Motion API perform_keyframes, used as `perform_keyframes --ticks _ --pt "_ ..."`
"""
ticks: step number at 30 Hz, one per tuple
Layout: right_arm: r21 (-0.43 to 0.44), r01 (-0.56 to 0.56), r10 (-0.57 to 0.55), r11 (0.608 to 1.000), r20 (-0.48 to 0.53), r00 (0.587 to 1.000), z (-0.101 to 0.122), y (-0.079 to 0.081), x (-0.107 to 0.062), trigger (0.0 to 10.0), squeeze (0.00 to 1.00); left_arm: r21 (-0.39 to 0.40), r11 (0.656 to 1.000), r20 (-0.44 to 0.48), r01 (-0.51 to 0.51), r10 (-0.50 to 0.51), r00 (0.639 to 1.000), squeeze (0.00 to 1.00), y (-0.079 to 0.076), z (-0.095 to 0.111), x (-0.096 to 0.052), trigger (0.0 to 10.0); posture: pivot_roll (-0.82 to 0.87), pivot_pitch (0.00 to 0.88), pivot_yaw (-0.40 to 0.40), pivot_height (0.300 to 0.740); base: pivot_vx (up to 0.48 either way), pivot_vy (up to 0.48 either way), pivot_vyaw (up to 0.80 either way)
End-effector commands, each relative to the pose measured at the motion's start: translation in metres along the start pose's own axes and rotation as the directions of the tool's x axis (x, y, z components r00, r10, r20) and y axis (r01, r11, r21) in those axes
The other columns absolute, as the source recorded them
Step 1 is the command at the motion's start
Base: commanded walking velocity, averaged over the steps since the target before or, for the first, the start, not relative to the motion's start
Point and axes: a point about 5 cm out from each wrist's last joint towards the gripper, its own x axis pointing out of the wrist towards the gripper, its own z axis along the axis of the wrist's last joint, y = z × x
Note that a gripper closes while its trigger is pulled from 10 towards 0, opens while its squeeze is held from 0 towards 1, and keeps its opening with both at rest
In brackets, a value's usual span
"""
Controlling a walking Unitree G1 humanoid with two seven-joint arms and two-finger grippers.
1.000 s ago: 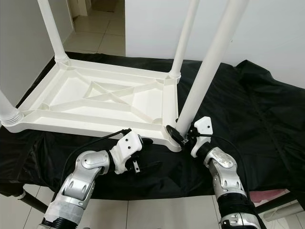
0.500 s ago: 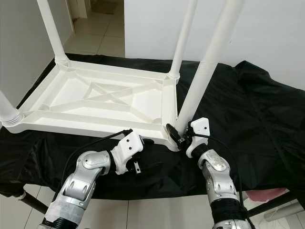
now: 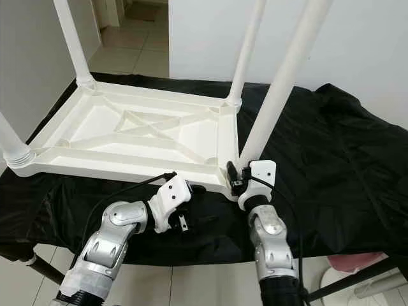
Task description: Building children table
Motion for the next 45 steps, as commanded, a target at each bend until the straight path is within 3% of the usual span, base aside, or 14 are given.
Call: perform_keyframes --ticks 1,7,10,11,20,21,26,37,38,41,45 --pt "0.047 0.145 -0.140 0.988 -0.098 0.985 -0.018 -0.007 -0.007 10.0 0.00 -0.032 0.979 0.005 -0.200 0.200 0.980 0.00 0.008 0.000 0.003 10.0 -0.01 0.000 -0.061 0.740 0.000 0.000 0.00" --pt "0.057 0.257 -0.251 0.965 -0.106 0.962 -0.016 -0.003 -0.004 10.0 0.00 -0.032 0.977 0.006 -0.209 0.210 0.978 0.00 0.010 0.001 0.003 10.0 0.00 0.000 -0.064 0.740 0.000 0.000 0.00" --pt "0.054 0.252 -0.246 0.966 -0.099 0.964 -0.014 0.002 -0.001 10.0 0.00 -0.036 0.975 0.013 -0.219 0.220 0.976 0.00 0.011 0.003 0.005 10.0 0.00 0.000 -0.064 0.740 0.000 0.000 0.00" --pt "0.016 0.252 -0.249 0.968 -0.094 0.964 -0.011 0.004 -0.001 10.0 0.00 -0.038 0.974 0.017 -0.222 0.222 0.975 0.00 0.012 0.004 0.006 10.0 0.00 0.000 -0.061 0.740 0.000 0.000 0.00" --pt "0.027 0.183 -0.182 0.983 -0.055 0.982 -0.006 0.016 -0.001 10.0 0.00 -0.038 0.973 0.018 -0.226 0.226 0.974 0.00 0.013 0.005 0.006 10.0 0.00 0.000 -0.061 0.740 0.000 0.000 0.00" --pt "0.021 0.186 -0.185 0.982 -0.045 0.982 -0.004 0.016 -0.001 10.0 1.00 -0.038 0.973 0.019 -0.226 0.227 0.974 0.00 0.013 0.005 0.006 10.0 0.00 0.000 -0.062 0.740 0.000 0.000 0.00" --pt "0.016 0.161 -0.162 0.987 0.004 0.987 0.002 0.016 0.000 10.0 1.00 -0.038 0.973 0.024 -0.226 0.227 0.974 0.00 0.013 0.006 0.007 10.0 0.00 0.000 -0.065 0.740 0.000 0.000 0.00" --pt "-0.012 -0.041 0.041 0.999 0.054 0.998 0.012 0.014 0.010 10.0 1.00 -0.030 0.966 0.028 -0.256 0.257 0.966 0.00 0.021 0.007 0.005 10.0 0.00 0.000 -0.078 0.740 0.000 0.000 0.00" --pt "-0.010 -0.088 0.089 0.996 0.059 0.994 0.012 0.010 0.009 10.0 0.00 -0.029 0.965 0.030 -0.261 0.261 0.965 0.00 0.022 0.008 0.004 10.0 0.00 0.000 -0.080 0.740 0.000 0.000 0.00" --pt "-0.018 -0.135 0.136 0.991 0.066 0.989 0.013 0.006 0.007 10.0 0.00 -0.028 0.964 0.031 -0.264 0.265 0.964 0.00 0.022 0.008 0.002 10.0 0.00 0.000 -0.081 0.740 0.000 0.000 0.00" --pt "-0.088 -0.275 0.281 0.957 0.061 0.958 0.014 -0.015 0.006 10.0 0.00 -0.027 0.962 0.035 -0.271 0.272 0.962 0.00 0.022 0.009 0.000 10.0 0.01 0.000 -0.083 0.740 0.000 0.000 0.00"
